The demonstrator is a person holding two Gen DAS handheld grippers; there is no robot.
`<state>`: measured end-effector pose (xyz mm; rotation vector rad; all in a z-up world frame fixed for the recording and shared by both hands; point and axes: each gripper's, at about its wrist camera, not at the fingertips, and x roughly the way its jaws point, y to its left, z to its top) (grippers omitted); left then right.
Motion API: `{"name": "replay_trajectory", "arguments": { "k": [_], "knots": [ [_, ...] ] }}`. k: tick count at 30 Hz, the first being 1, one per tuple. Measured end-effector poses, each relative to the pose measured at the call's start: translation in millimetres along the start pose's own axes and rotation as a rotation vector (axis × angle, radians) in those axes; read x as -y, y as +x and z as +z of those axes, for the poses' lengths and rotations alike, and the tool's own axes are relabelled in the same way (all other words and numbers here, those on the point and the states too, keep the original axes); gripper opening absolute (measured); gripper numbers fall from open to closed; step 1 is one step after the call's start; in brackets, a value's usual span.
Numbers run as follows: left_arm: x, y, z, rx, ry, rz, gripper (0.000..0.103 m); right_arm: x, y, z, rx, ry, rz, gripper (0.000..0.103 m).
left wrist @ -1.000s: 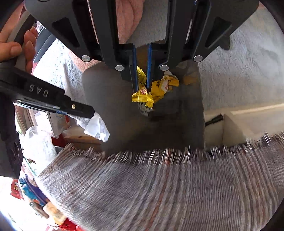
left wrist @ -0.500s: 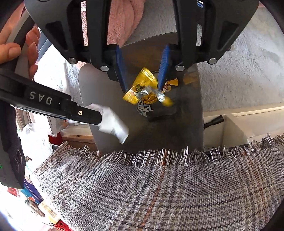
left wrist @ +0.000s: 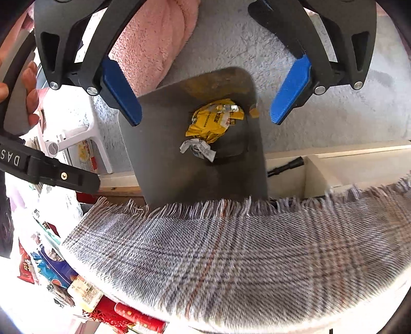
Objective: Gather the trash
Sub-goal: 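Move the right tool to the red Skittles tube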
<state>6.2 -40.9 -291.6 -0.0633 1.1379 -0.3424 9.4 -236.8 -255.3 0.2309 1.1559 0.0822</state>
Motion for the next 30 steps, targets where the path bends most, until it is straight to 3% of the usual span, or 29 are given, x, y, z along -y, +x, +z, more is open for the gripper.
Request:
{"name": "replay_trajectory", "arguments": {
  "k": [9,16,22,30],
  "knots": [
    [-14,-52,13,0.064,-0.05,0.023,0.095,7,-41,13,0.076,0.033,0.04,0.1],
    [-22,-95,59,0.17,-0.049,0.066,0.095,6,-75,49,0.179,0.001,0.02,0.1],
    [-29,-104,108,0.234,-0.046,0.091,0.094,4,-77,88,0.221,-0.007,0.01,0.1],
    [-29,-85,169,0.255,0.015,0.071,0.068,2,-61,126,0.23,-0.018,0.02,0.1]
  ]
}}
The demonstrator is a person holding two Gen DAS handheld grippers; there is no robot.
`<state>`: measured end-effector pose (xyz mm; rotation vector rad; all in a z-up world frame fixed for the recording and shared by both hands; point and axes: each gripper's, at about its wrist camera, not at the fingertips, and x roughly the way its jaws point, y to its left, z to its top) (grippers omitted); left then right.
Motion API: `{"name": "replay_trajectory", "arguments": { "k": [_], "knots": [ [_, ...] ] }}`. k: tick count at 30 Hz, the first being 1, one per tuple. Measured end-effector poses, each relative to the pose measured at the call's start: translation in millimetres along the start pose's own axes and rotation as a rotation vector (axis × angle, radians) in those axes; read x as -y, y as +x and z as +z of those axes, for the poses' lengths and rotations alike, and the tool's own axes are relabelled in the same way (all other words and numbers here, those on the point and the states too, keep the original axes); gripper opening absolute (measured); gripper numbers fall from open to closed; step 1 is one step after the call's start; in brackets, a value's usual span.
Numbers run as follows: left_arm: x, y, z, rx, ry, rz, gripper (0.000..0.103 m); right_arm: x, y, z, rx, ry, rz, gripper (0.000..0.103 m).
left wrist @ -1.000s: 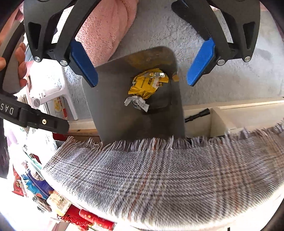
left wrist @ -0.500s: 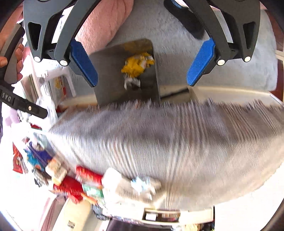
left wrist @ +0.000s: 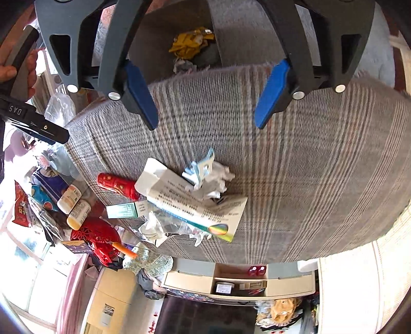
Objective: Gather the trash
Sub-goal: 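Move the right tool to the red Skittles tube, then grasp the Skittles tube with right while left grasps the white-blue plastic scrap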
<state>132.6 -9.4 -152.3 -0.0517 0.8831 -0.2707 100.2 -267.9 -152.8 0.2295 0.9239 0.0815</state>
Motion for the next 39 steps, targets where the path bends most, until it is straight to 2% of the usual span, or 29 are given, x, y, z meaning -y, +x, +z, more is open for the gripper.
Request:
{"name": "replay_trajectory", "arguments": {
  "k": [5,10,12,14,19,25,31,36,39],
  "knots": [
    [-2,27,20,-0.02,0.012,0.003,0.042,2,19,22,0.004,-0.004,-0.005,0.1],
    [-2,47,28,-0.044,0.026,-0.001,0.033,5,34,38,-0.002,0.0,0.005,0.1],
    [-1,51,29,-0.049,0.035,-0.012,0.024,5,39,43,-0.005,-0.003,0.009,0.1],
    [0,53,29,-0.049,0.045,-0.021,0.006,5,45,47,-0.01,-0.009,0.009,0.1],
    [3,45,30,-0.027,0.059,-0.042,0.004,2,56,54,-0.01,-0.027,0.009,0.1],
    [8,23,27,0.0,0.074,-0.021,0.003,5,72,61,-0.007,-0.047,-0.001,0.1],
    [10,20,26,-0.028,0.08,-0.022,0.003,4,94,73,-0.007,-0.108,0.006,0.099],
    [8,28,26,-0.062,0.073,-0.033,0.003,1,108,85,-0.013,-0.16,0.074,0.099],
    [6,28,27,-0.062,0.064,-0.027,0.003,-3,116,86,-0.049,-0.177,0.129,0.091]
  ]
}}
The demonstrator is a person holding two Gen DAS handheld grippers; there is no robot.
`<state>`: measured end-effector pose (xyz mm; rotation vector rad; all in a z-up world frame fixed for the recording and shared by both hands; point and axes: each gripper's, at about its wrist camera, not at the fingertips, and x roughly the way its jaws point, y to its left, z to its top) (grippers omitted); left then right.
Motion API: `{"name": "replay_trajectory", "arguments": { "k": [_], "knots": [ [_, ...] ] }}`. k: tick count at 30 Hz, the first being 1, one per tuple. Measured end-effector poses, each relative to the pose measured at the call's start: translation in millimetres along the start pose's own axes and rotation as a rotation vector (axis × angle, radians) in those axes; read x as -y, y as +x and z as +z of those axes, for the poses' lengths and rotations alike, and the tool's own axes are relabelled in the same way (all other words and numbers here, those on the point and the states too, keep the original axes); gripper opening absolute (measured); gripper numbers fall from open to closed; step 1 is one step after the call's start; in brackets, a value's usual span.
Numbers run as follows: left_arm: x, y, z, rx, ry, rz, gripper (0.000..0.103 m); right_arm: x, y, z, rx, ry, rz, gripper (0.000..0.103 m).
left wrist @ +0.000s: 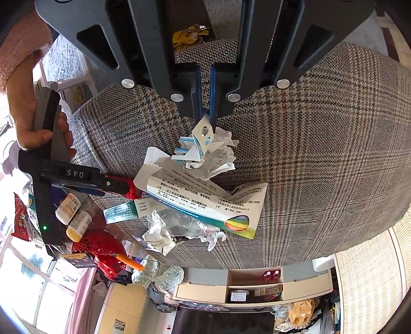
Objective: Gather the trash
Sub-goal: 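Grasp the Skittles tube with right while left grasps the white-blue plastic scrap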
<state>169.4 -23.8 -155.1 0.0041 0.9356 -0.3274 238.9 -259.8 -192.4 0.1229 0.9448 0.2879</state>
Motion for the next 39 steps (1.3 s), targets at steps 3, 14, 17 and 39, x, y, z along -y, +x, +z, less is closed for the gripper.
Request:
{"name": "replay_trajectory", "arguments": {
  "k": [3,14,17,39],
  "knots": [
    [-2,-3,0,0.004,-0.011,0.007,0.003,-7,0,-4,-0.025,-0.025,0.024,0.082],
    [-7,-11,-21,-0.06,-0.052,-0.031,0.003,-48,-5,-23,-0.059,-0.137,-0.057,0.048],
    [-4,-9,-31,-0.079,-0.045,-0.02,0.003,-55,-11,-29,-0.08,-0.132,-0.064,0.041],
    [64,-30,-61,-0.06,0.045,-0.218,0.002,-49,-86,-100,-0.069,-0.014,-0.102,0.04]
  ]
}}
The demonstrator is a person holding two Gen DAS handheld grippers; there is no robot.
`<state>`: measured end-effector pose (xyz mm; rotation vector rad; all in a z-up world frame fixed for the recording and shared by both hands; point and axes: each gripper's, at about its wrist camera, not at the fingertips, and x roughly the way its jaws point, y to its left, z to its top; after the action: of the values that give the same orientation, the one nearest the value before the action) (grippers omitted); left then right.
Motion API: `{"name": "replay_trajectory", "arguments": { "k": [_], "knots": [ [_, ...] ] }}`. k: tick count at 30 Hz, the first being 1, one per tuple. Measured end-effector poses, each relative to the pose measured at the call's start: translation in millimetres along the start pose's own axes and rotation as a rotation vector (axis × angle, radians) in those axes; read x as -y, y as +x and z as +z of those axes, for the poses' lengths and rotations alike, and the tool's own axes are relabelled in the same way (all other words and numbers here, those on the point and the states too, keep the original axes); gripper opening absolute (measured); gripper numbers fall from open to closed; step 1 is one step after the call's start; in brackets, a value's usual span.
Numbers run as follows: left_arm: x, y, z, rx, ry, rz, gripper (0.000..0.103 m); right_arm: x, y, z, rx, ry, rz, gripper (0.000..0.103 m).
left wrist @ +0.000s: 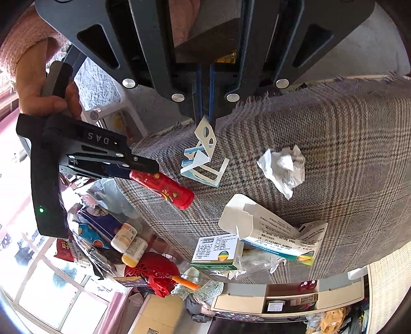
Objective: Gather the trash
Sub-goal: 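Grasp the Skittles tube with right while left grasps the white-blue plastic scrap, then release the Skittles tube and plastic scrap into the bin with both tools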
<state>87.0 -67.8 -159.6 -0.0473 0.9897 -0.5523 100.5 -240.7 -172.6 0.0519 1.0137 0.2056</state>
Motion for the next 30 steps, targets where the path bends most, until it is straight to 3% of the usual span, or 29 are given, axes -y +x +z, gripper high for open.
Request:
{"name": "replay_trajectory", "arguments": {
  "k": [6,11,18,30],
  "knots": [
    [3,-20,-41,0.024,-0.048,-0.001,0.002,-14,-28,-36,0.009,0.0,0.017,0.039],
    [3,-22,-82,-0.004,-0.074,0.015,0.002,-28,-37,-78,-0.015,-0.001,0.038,0.038],
    [-8,8,-111,-0.073,-0.117,0.032,0.002,-38,-6,-116,-0.087,0.017,0.059,0.037],
    [-31,86,-125,-0.252,-0.185,0.039,0.003,-48,55,-146,-0.182,-0.012,0.012,0.036]
  ]
}}
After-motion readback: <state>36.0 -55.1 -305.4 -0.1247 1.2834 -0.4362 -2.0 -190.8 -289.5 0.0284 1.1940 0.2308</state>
